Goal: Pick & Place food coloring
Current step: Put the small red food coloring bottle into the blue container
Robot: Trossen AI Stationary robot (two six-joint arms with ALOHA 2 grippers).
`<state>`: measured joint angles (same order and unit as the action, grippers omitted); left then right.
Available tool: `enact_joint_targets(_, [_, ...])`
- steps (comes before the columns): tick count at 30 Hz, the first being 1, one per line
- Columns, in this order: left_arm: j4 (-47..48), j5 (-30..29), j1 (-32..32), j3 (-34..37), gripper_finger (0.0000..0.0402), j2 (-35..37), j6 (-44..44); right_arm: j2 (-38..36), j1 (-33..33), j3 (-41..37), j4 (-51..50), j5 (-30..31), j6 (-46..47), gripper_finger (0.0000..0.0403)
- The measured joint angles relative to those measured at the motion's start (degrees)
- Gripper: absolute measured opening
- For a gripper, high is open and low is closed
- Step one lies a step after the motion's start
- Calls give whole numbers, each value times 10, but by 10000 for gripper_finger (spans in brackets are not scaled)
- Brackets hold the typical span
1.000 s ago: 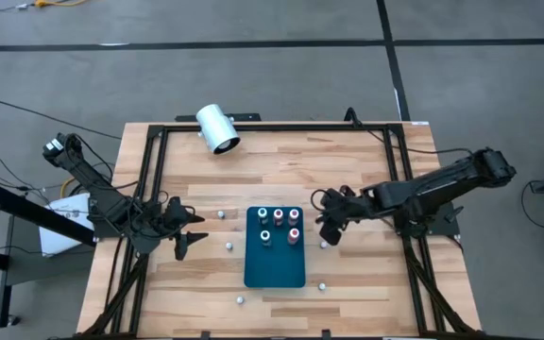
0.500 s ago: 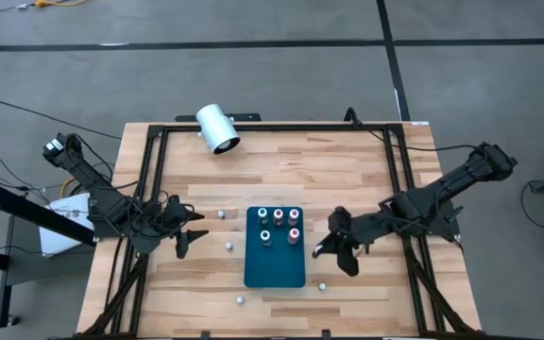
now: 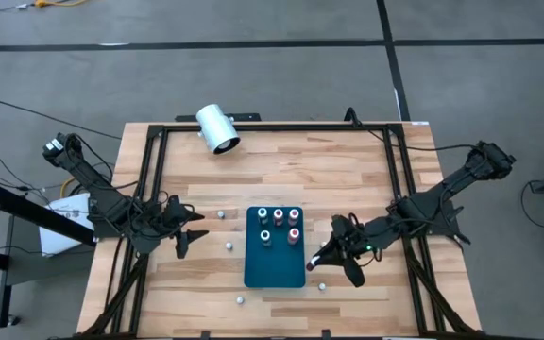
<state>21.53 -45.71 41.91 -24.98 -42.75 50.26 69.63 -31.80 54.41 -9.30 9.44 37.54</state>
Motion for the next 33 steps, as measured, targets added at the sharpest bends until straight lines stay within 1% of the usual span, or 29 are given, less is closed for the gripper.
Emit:
enact_joint_targets(8, [0,0,0,0,242,0,0,1,-5,0,15,24,0,41])
enact_joint_targets(11, [0,0,0,0,242,0,1,15,-4,6,15,29,-3,40])
enact_joint_targets(14, [0,0,0,0,242,0,1,48,-5,36,9,29,-19,38])
enact_joint_targets(20, [0,0,0,0,242,0,0,133,2,130,-103,29,-36,43])
enact_joint_targets(23, [0,0,0,0,242,0,0,168,5,165,-131,29,-45,42])
enact_joint_targets(26, [0,1,0,0,242,0,0,201,13,187,-144,37,-46,40])
enact_joint_targets(33, [0,5,0,0,242,0,0,277,20,188,-162,76,-16,44])
